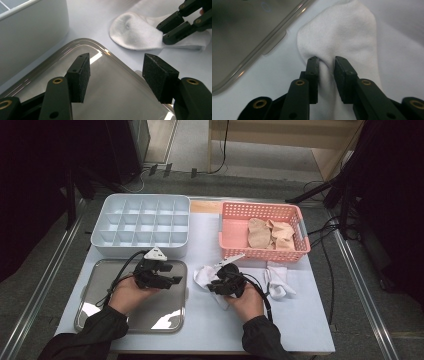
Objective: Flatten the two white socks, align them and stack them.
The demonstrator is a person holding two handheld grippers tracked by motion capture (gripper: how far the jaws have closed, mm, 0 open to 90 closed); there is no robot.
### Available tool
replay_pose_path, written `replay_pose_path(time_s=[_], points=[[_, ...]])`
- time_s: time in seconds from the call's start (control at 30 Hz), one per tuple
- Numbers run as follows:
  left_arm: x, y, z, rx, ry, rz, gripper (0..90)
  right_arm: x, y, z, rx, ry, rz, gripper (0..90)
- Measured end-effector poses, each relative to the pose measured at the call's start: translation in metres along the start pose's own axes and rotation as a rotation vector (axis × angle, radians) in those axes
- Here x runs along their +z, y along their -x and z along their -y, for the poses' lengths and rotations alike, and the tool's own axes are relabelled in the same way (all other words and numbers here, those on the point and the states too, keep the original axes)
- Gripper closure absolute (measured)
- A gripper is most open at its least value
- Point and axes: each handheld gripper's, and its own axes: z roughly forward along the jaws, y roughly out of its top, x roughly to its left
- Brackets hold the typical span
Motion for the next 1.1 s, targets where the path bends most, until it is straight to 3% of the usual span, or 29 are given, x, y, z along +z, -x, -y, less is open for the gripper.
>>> replay_pose_path(time_s=[0.17, 0.3, 0.53, 0.67, 0.83, 0.9, 1.1], points=[[-0.001, -0.001, 0.001, -0.005, 0.001, -0.004, 40.7, -0.008, -0.002, -0.004, 0.018, 0.051, -0.005, 64.3], [-0.003, -0.001, 0.004, -0.009, 0.002, -0.012, 40.8, -0.012, -0.004, -0.013, 0.007, 0.088, 0.007, 62.1], [-0.011, -0.002, 0.013, -0.03, 0.009, -0.033, 40.7, -0.002, -0.007, -0.03, -0.016, 0.099, 0.033, 60.3], [-0.015, -0.003, 0.018, -0.044, 0.01, -0.043, 40.7, 0.01, -0.008, -0.042, -0.031, 0.081, 0.053, 65.0], [-0.019, -0.005, 0.022, -0.054, 0.015, -0.053, 40.7, 0.026, -0.001, -0.046, -0.016, 0.021, 0.048, 84.1], [-0.02, -0.006, 0.023, -0.059, 0.013, -0.056, 40.7, 0.026, 0.001, -0.046, -0.004, 0.022, 0.036, 90.0], [-0.021, -0.006, 0.025, -0.062, 0.012, -0.061, 40.7, 0.019, 0.005, -0.049, 0.014, 0.041, 0.013, 90.0]])
